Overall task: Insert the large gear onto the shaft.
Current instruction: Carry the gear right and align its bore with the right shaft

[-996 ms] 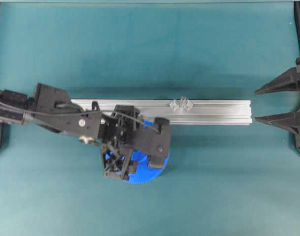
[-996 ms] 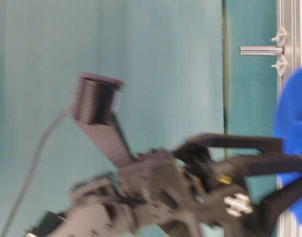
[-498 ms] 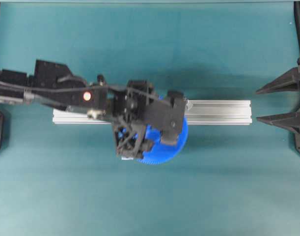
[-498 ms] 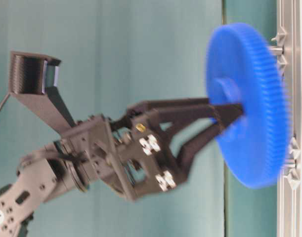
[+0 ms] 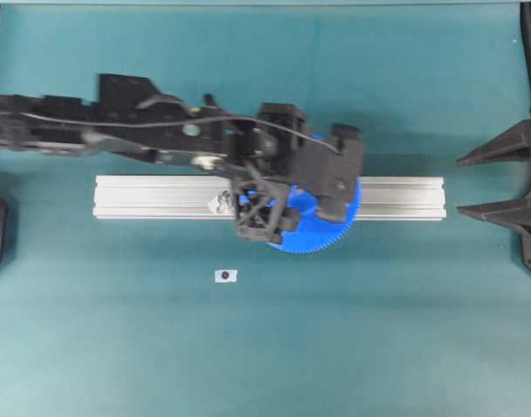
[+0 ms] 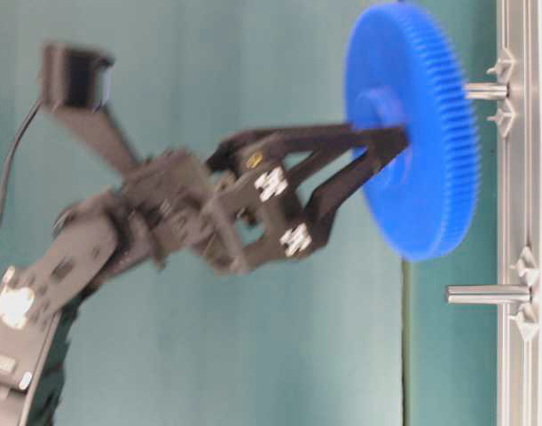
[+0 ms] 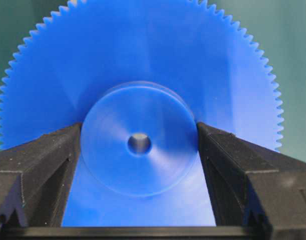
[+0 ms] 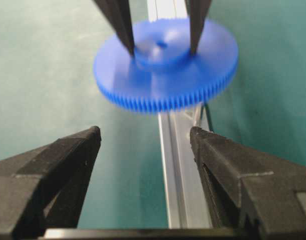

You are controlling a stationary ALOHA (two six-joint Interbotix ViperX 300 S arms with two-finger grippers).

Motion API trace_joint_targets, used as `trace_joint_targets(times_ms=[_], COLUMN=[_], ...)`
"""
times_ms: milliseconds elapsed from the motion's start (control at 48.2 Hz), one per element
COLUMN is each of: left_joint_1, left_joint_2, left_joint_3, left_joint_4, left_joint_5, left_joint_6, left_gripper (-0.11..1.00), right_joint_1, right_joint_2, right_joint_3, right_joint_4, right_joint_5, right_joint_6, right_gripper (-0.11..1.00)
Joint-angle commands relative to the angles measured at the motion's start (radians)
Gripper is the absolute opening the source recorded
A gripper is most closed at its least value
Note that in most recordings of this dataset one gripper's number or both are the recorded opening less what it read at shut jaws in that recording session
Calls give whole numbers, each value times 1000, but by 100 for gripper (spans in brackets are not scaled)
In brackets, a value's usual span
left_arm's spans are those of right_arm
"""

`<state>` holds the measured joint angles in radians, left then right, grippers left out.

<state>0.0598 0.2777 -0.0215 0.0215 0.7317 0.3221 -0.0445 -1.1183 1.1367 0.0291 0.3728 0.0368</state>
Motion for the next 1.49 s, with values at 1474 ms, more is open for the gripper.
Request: trace_joint_targets(times_ms=[1474], left_joint_1=[86], left_joint_2=[141], left_joint_3=[-225], left_joint_4=[2], left_joint_5=[89], left_joint_6=[81], left_gripper=[79], right_joint_1=[-2], right_joint_2=[6], right_joint_3=[2], right_joint_4=[-2], right_joint_5=[-40], right_joint_6=[8], right_gripper=[79])
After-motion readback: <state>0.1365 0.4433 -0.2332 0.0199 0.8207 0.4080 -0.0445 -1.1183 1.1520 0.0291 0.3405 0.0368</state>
